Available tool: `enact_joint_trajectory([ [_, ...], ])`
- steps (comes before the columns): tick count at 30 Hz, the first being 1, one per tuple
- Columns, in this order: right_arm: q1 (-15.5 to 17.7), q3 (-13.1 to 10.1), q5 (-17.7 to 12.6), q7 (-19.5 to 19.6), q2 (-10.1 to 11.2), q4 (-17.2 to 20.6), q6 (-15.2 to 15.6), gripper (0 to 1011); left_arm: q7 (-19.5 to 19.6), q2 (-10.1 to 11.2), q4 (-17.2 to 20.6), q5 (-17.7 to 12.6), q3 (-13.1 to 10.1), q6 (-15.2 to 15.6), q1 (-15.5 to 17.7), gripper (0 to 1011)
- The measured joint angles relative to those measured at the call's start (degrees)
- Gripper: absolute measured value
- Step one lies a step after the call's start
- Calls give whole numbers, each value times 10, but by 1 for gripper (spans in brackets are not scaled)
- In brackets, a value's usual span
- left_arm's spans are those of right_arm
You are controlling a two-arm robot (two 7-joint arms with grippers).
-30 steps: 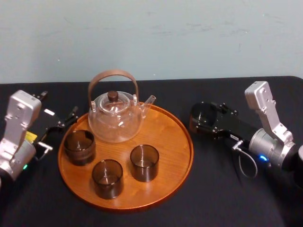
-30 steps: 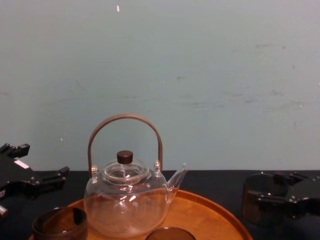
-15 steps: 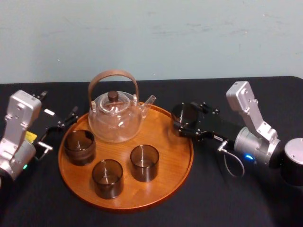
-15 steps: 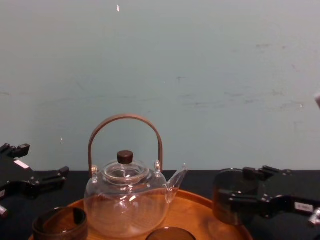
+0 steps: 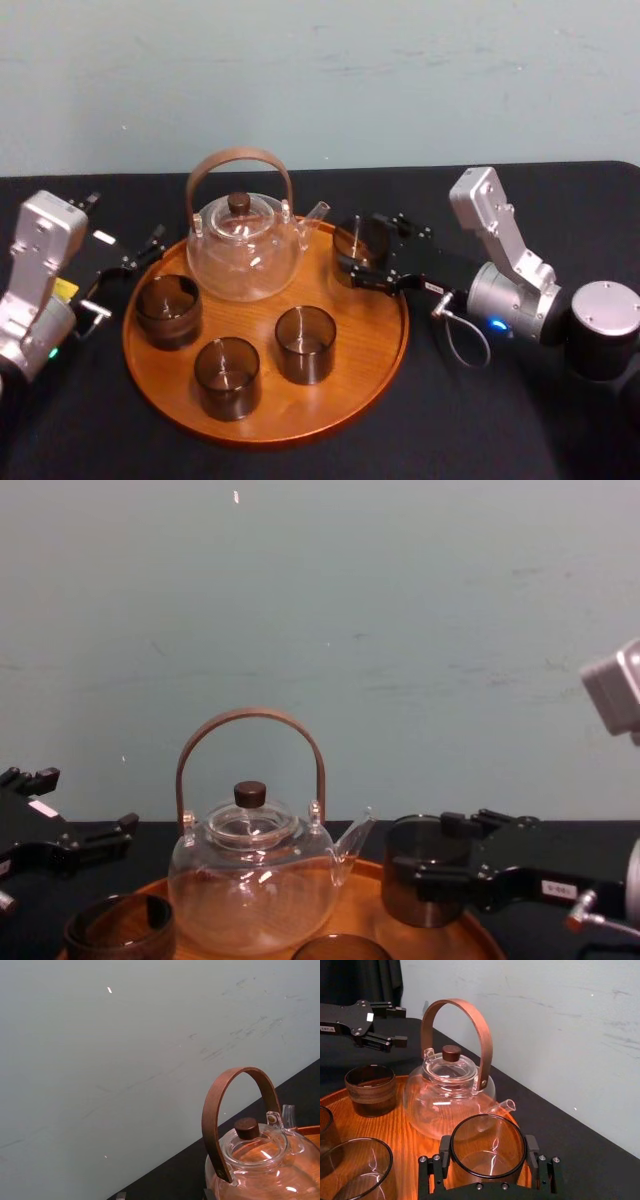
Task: Pick up the glass from the table and place it on the tray.
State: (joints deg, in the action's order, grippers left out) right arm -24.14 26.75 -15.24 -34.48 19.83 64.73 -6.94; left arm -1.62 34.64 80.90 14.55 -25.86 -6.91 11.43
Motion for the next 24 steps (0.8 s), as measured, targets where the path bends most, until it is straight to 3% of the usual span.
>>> enact_joint_trajectory([
  [24,-30,28,6,-10,-28,-68,-10,903,0,0,0,0,0,0,0,1001],
])
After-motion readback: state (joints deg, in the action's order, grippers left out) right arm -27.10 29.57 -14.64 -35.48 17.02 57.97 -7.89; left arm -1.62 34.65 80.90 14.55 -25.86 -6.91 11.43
